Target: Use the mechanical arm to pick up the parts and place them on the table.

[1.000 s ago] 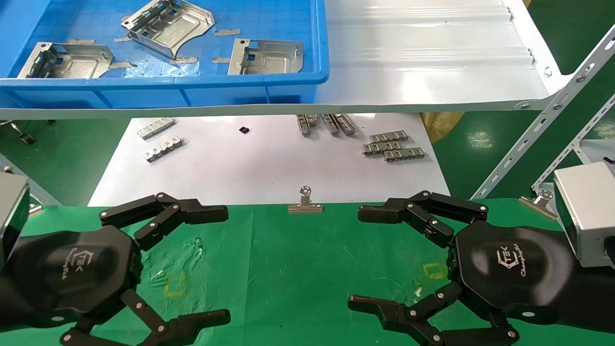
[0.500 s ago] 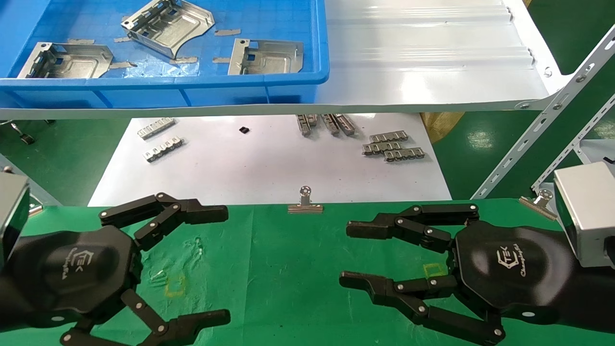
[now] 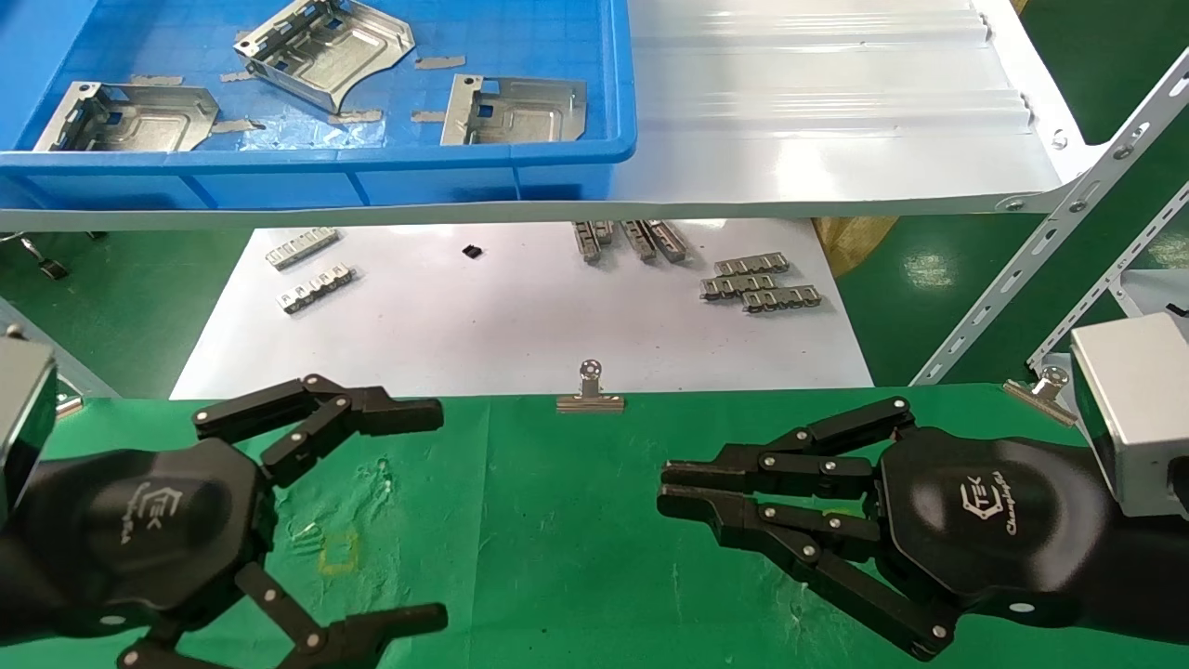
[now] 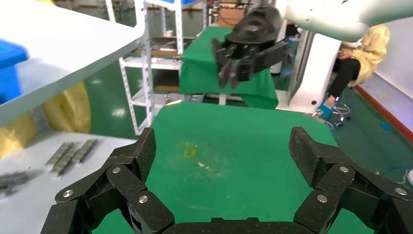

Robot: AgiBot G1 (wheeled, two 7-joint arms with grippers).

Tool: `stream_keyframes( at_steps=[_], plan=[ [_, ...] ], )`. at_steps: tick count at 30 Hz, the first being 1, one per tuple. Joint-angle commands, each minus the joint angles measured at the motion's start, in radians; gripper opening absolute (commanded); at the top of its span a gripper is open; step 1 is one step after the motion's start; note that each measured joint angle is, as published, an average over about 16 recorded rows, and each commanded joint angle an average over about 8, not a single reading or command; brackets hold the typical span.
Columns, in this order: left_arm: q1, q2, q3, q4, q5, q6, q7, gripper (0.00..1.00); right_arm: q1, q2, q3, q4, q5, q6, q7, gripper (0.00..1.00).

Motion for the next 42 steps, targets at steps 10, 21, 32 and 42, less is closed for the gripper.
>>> stream_keyframes(
  at_steps=[10, 21, 32, 42],
  plan=[
    [-0.474, 0.195, 0.090, 0.382, 0.250, -0.077, 0.028, 1.00, 0.000, 0.000, 0.000, 0.000, 0.000, 0.000, 0.000, 0.00],
    [-0.795, 0.443, 0.183, 0.980, 0.535, -0.542, 0.169, 0.73, 0.000, 0.000, 0.000, 0.000, 0.000, 0.000, 0.000, 0.03],
    [-0.878, 0.510, 0.230, 1.202, 0.625, -0.728, 0.228, 0.00, 0.000, 0.000, 0.000, 0.000, 0.000, 0.000, 0.000, 1.00],
    [-0.902, 0.520, 0.248, 1.258, 0.651, -0.746, 0.211, 0.00, 0.000, 0.000, 0.000, 0.000, 0.000, 0.000, 0.000, 1.00]
  ],
)
